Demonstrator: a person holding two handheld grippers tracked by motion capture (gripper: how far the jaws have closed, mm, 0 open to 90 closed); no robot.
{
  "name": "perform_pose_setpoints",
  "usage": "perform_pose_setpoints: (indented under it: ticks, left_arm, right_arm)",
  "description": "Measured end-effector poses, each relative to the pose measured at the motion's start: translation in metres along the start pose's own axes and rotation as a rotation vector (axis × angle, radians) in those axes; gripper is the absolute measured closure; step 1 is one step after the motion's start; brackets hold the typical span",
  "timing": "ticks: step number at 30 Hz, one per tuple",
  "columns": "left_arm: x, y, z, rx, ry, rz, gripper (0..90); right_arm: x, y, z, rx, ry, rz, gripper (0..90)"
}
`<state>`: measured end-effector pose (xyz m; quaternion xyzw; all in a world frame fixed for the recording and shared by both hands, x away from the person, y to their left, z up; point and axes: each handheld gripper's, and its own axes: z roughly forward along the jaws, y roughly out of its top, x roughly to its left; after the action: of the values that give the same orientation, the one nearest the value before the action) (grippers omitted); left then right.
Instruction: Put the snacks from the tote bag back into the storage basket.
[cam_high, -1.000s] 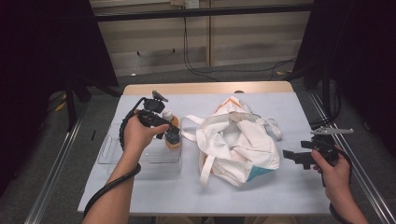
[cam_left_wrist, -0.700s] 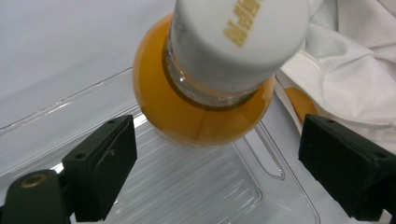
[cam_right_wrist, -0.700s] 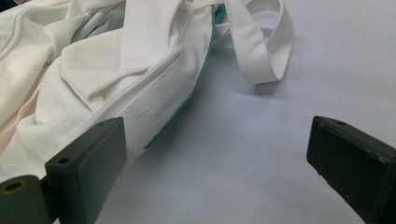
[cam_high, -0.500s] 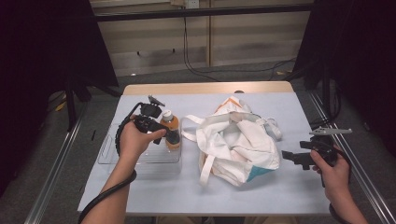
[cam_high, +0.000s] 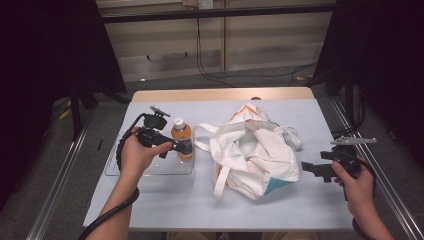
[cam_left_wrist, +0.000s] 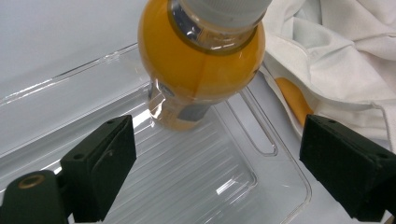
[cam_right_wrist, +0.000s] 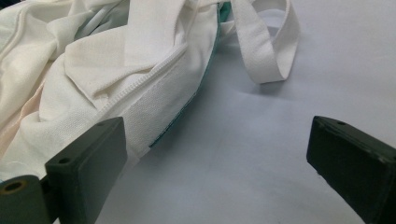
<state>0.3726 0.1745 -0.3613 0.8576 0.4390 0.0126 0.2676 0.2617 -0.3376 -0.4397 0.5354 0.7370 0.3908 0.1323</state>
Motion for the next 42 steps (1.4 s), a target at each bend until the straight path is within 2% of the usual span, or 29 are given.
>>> perform_pose_setpoints:
  ticks: [3, 4, 5, 12, 13, 14, 19, 20, 21, 22, 24, 27, 29, 31, 34, 36, 42]
  left_arm:
    - [0.001, -0.004, 0.001, -0.01, -0.005, -0.01, 10.5]
    - [0.002, -0.005, 0.001, -0.004, -0.002, -0.002, 10.5]
    - [0.001, -0.007, 0.001, -0.009, 0.002, -0.013, 10.5]
    - [0.005, -0.015, 0.001, -0.026, -0.018, -0.015, 10.5]
    - [0.003, -0.016, 0.002, -0.043, -0.02, -0.034, 10.5]
    - [0.004, -0.017, 0.002, -0.035, -0.022, -0.022, 10.5]
    - [0.003, -0.022, 0.005, -0.037, -0.02, -0.024, 10.5]
    - [0.002, -0.023, 0.005, -0.045, -0.02, -0.034, 10.5]
    - [0.003, -0.024, 0.005, -0.036, -0.024, -0.021, 10.5]
    - [0.003, -0.026, 0.005, -0.05, -0.031, -0.032, 10.3]
    - [0.002, -0.028, 0.006, -0.036, -0.028, -0.023, 10.2]
    - [0.003, -0.032, 0.006, -0.053, -0.025, -0.034, 9.9]
    - [0.004, -0.034, 0.006, -0.045, -0.024, -0.027, 9.9]
    - [0.005, -0.036, 0.006, -0.055, -0.039, -0.032, 9.8]
    - [0.005, -0.04, 0.006, -0.06, -0.019, -0.035, 9.8]
    - [0.006, -0.042, 0.005, -0.064, -0.033, -0.038, 9.5]
    - [0.007, -0.049, 0.006, -0.079, -0.019, -0.054, 9.2]
  right_arm:
    - [0.0, 0.0, 0.0, 0.006, 0.001, 0.001, 5.1]
    - [0.001, 0.0, 0.0, 0.006, 0.003, 0.001, 5.0]
    - [0.001, 0.0, 0.0, 0.005, 0.003, -0.002, 5.0]
    - [0.001, 0.0, 0.0, 0.005, 0.002, 0.0, 5.0]
    - [0.001, 0.0, 0.0, 0.005, 0.002, -0.001, 5.1]
    - [0.001, 0.0, 0.0, 0.004, -0.001, -0.002, 5.0]
    - [0.0, 0.0, -0.001, 0.001, 0.002, -0.001, 5.1]
    - [0.0, 0.0, -0.001, 0.001, -0.001, -0.005, 5.1]
    - [0.0, 0.0, -0.001, 0.001, 0.001, -0.002, 5.1]
    - [0.0, -0.001, -0.001, 0.003, 0.001, -0.001, 5.1]
    - [0.0, -0.001, -0.001, 0.004, 0.0, -0.004, 5.1]
    - [0.0, -0.002, -0.001, 0.009, -0.001, -0.006, 5.1]
    - [0.0, -0.002, -0.002, 0.006, -0.004, -0.002, 5.1]
    - [0.0, -0.002, -0.002, 0.007, -0.001, -0.005, 5.1]
    - [0.0, -0.003, -0.002, 0.01, -0.002, -0.004, 5.1]
    - [0.0, -0.003, -0.003, 0.014, -0.001, -0.007, 5.1]
    - [0.0, -0.005, -0.003, 0.021, 0.0, -0.01, 5.1]
